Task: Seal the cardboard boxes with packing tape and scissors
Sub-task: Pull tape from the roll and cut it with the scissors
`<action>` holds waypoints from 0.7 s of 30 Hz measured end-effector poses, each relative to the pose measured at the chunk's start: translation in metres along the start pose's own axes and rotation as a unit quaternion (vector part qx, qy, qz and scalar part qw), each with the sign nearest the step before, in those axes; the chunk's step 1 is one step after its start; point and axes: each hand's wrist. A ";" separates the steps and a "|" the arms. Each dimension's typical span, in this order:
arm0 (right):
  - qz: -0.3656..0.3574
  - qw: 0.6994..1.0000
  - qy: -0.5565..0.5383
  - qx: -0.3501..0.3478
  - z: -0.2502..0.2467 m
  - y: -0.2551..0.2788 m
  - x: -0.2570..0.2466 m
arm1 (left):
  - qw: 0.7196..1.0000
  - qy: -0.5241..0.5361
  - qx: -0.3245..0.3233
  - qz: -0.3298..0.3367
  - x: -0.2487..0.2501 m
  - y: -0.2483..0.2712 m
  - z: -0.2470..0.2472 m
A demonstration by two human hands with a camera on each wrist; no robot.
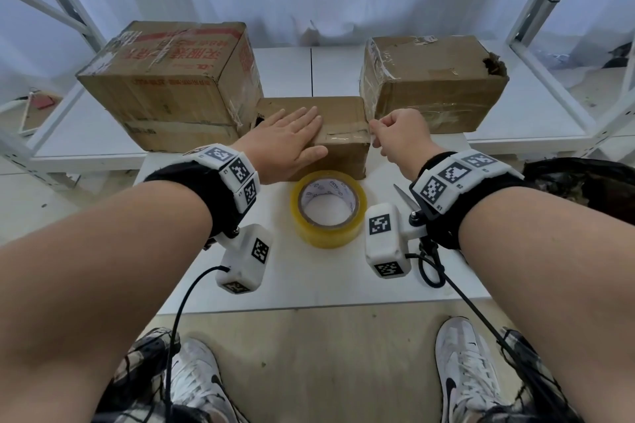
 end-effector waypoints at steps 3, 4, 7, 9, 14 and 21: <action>0.003 1.000 -0.003 -0.006 0.000 -0.001 -0.001 | 0.997 0.072 0.026 -0.007 0.010 -0.001 -0.003; 0.004 1.000 -0.006 -0.007 -0.001 -0.002 -0.001 | 0.994 0.106 0.031 -0.006 0.016 -0.004 -0.004; 0.006 1.000 -0.014 -0.012 0.000 -0.002 0.001 | 0.990 0.140 0.011 -0.023 0.030 -0.013 -0.005; 0.011 1.000 -0.026 -0.010 0.000 0.000 0.000 | 0.994 0.099 -0.010 -0.037 0.033 -0.017 -0.002; 0.081 0.995 -0.023 -0.051 0.007 0.004 0.008 | 0.997 0.072 -0.013 -0.034 0.031 -0.016 -0.001; -0.088 0.983 0.157 0.035 -0.004 0.008 -0.012 | 0.996 0.075 -0.008 -0.040 0.032 -0.017 0.000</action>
Point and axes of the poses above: each hand's wrist, its own y-axis away from the middle knuckle, its own z-axis out of the palm, x = y × z, and after that the axes turned 10 degrees about -z, right-handed
